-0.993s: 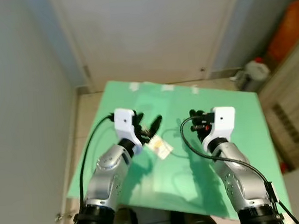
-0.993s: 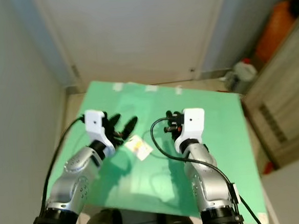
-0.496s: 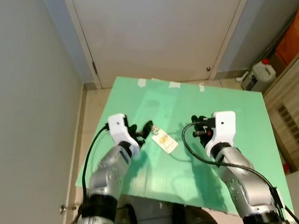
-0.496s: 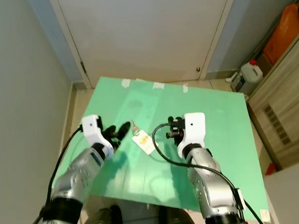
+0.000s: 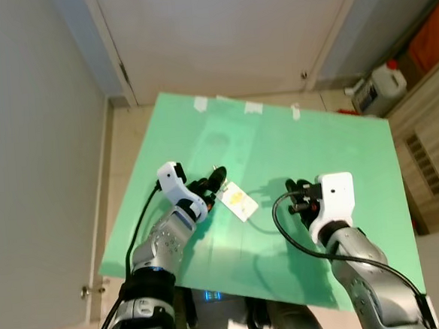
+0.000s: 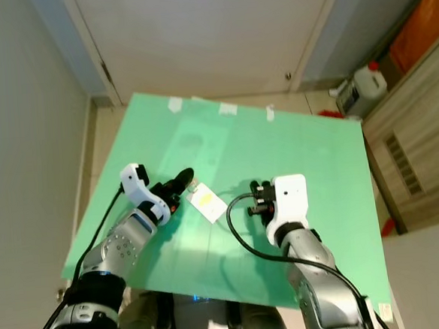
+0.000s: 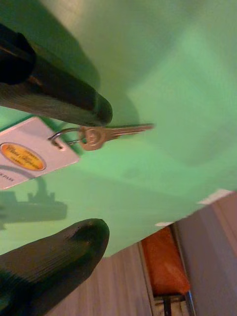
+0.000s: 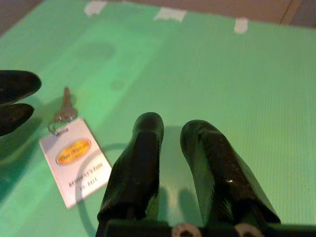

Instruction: Hang keys on a hook

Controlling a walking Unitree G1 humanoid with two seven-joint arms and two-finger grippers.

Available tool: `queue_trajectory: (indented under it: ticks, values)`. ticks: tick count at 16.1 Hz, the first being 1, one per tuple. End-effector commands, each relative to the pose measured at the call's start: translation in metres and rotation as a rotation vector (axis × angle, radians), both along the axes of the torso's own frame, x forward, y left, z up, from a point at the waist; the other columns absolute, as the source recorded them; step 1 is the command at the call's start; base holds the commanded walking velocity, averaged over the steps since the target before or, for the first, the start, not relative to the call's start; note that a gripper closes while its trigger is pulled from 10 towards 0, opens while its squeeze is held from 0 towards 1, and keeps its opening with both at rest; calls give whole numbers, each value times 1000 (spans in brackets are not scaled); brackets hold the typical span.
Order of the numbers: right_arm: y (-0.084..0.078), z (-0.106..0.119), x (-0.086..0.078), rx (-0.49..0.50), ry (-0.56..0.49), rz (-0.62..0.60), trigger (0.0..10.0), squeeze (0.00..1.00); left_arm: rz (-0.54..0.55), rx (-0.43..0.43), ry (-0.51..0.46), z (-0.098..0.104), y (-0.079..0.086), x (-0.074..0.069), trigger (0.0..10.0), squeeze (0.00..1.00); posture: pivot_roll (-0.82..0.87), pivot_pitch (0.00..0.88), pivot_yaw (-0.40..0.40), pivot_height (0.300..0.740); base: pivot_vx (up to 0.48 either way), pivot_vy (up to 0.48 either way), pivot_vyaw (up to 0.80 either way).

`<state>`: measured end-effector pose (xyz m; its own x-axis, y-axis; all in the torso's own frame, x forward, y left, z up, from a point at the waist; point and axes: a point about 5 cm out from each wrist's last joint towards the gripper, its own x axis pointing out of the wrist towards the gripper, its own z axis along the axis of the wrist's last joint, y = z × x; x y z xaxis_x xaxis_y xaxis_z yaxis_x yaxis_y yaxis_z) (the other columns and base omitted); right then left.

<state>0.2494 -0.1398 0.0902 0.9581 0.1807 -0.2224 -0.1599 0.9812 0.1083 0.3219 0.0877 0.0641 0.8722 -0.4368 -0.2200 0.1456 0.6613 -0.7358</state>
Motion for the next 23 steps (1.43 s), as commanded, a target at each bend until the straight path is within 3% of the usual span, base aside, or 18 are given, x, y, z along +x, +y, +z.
queue_trajectory:
  ticks: [1,5,9,11,12,18,23]
  values:
    - [-1,-1,-5,-14,20,-1,10000,0,-23,-17,48,-9,-5,-5,10000,0,-56,396,-45,740,0,0,0]
    - [-4,1,-7,-15,36,-9,10000,0,-31,15,78,-13,-8,-2,10000,0,-62,416,-45,740,0,0,0]
    - [-3,4,-9,-10,37,-15,10000,0,5,49,99,-13,0,4,10000,0,-62,417,-45,740,0,0,0]
    - [-2,5,-9,-10,35,-19,10000,0,-7,29,122,-15,0,4,3882,0,-62,415,-40,740,0,0,0]
    - [-2,6,-8,-8,33,-20,10000,0,-18,19,126,-15,-1,4,0,0,-62,415,-40,740,0,0,0]
    - [-5,12,-5,-2,22,-40,10000,0,-39,69,205,-19,-3,8,0,0,-72,401,-35,740,0,0,0]
    - [-3,14,-3,9,18,-48,10000,0,-80,234,176,-15,-3,13,0,0,-69,395,-31,740,0,0,0]
